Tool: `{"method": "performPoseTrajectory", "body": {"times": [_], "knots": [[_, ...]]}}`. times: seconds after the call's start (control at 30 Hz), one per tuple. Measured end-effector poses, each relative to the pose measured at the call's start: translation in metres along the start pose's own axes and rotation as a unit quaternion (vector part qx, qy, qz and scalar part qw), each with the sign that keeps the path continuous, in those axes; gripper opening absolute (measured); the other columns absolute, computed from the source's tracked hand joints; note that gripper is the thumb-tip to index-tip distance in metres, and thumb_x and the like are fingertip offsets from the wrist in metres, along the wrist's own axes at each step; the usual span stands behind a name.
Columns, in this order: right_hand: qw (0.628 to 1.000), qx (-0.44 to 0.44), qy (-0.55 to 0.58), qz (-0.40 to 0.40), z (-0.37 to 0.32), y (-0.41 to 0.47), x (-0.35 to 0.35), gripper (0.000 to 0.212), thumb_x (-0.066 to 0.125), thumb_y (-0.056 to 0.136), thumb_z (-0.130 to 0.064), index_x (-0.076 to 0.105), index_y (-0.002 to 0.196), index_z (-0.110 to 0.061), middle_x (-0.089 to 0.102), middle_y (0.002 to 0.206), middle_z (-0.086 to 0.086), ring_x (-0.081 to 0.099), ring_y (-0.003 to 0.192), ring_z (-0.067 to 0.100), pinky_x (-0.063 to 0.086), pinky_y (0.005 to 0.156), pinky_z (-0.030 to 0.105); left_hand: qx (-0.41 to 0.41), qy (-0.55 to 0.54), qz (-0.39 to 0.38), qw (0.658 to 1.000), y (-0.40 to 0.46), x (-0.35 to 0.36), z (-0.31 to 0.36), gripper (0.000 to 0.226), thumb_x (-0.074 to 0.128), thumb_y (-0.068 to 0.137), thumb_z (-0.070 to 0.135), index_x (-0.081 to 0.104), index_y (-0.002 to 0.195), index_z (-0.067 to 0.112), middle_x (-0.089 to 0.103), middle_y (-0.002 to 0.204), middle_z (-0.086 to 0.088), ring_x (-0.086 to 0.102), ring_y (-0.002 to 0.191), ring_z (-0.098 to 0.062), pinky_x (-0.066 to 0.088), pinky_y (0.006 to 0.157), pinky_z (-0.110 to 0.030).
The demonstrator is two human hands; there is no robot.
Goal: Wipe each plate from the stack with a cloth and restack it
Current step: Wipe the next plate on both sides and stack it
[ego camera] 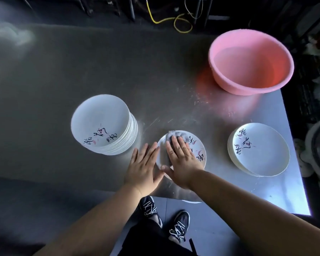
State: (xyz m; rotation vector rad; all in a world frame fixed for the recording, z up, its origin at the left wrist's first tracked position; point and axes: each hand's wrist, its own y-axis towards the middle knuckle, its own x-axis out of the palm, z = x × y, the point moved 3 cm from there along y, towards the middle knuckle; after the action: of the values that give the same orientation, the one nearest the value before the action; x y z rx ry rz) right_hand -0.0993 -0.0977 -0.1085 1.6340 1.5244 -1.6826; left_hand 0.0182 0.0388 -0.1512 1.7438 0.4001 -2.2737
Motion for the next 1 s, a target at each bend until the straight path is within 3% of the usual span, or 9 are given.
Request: {"method": "performPoseTrajectory", "body": {"times": [0.07,0.17,0.27,0.4,0.5,0.67,0.8,0.93,1.0], "knots": [[1.000,-0.017,-0.014,-0.014,0.001,-0.001,0.002,0.094,0.014,0.096,-0.077,-0.019,0.162,-0.018,-0.036,0.167,0.003,-0.036,0.153,0.022,-0.016,0.129,0.043,0.001,0.003,-0.010,1.000,0.000,0.000,-0.001,0.078,0.030,0.102,0.063,0.026,0.165,0.017,0.017,0.174,0.003,0.018,0.160,-0.027,0.019,0.126,-0.059],[0.993,-0.103,-0.049,0.009,0.003,-0.024,0.011,0.095,0.021,0.099,-0.076,-0.001,0.167,-0.014,-0.011,0.175,0.008,-0.020,0.158,0.028,0.004,0.131,0.051,-0.005,-0.002,-0.010,1.000,-0.001,-0.002,0.000,0.078,0.032,0.101,0.064,0.026,0.164,0.018,0.019,0.174,0.004,0.021,0.160,-0.026,0.019,0.127,-0.058],[0.980,-0.181,-0.075,-0.040,0.011,-0.049,0.021,0.098,0.010,0.096,-0.084,0.000,0.168,-0.018,-0.010,0.174,0.004,-0.020,0.159,0.027,-0.005,0.130,0.050,-0.010,-0.004,-0.005,1.000,-0.001,-0.002,0.000,0.075,0.019,0.104,0.064,0.024,0.165,0.021,0.016,0.174,0.006,0.019,0.160,-0.025,0.018,0.127,-0.056],[0.988,-0.136,-0.073,0.004,0.018,-0.031,0.004,0.096,0.012,0.100,-0.078,0.035,0.160,-0.007,0.024,0.172,0.012,0.006,0.159,0.031,0.026,0.126,0.056,0.000,0.003,0.008,1.000,-0.002,0.000,0.000,0.075,0.035,0.103,0.061,0.029,0.164,0.018,0.020,0.173,0.003,0.025,0.158,-0.028,0.022,0.125,-0.058],[0.997,-0.054,-0.041,-0.028,0.016,-0.015,-0.009,0.114,-0.009,0.085,-0.082,0.016,0.166,-0.007,-0.010,0.175,0.007,-0.017,0.160,0.028,-0.008,0.129,0.042,0.000,0.007,0.008,1.000,-0.002,0.000,-0.001,0.080,0.042,0.101,0.064,0.027,0.164,0.019,0.019,0.174,0.002,0.020,0.160,-0.027,0.019,0.128,-0.056],[0.989,-0.132,-0.063,-0.003,0.014,-0.060,0.021,0.098,0.018,0.099,-0.082,0.018,0.164,-0.009,0.018,0.170,0.009,0.014,0.158,0.036,0.024,0.124,0.054,-0.005,-0.001,0.010,1.000,-0.002,-0.002,-0.001,0.075,0.030,0.103,0.063,0.028,0.164,0.020,0.022,0.173,0.004,0.023,0.159,-0.027,0.021,0.126,-0.057],[0.989,-0.129,-0.073,-0.013,0.026,-0.062,0.024,0.100,0.013,0.097,-0.084,0.020,0.166,-0.012,0.015,0.173,0.006,0.005,0.159,0.031,0.016,0.128,0.053,-0.001,-0.007,0.024,1.000,-0.001,-0.002,0.000,0.072,0.032,0.103,0.060,0.032,0.163,0.019,0.025,0.172,0.004,0.026,0.158,-0.028,0.022,0.126,-0.058],[0.998,-0.012,-0.059,-0.022,0.038,-0.025,0.000,0.110,-0.003,0.083,-0.084,-0.007,0.167,-0.013,-0.022,0.173,0.003,-0.024,0.158,0.025,-0.012,0.130,0.045,-0.001,0.003,0.018,1.000,-0.001,-0.001,0.000,0.076,0.043,0.100,0.059,0.029,0.163,0.019,0.022,0.173,0.003,0.021,0.159,-0.027,0.019,0.127,-0.057],[0.998,-0.012,-0.049,-0.034,0.034,-0.029,0.000,0.113,-0.011,0.082,-0.088,-0.010,0.166,-0.012,-0.026,0.171,0.004,-0.026,0.158,0.026,-0.019,0.127,0.042,-0.002,0.004,0.018,1.000,-0.001,-0.001,-0.001,0.076,0.042,0.100,0.059,0.029,0.164,0.019,0.022,0.173,0.004,0.021,0.159,-0.027,0.019,0.127,-0.056]]}}
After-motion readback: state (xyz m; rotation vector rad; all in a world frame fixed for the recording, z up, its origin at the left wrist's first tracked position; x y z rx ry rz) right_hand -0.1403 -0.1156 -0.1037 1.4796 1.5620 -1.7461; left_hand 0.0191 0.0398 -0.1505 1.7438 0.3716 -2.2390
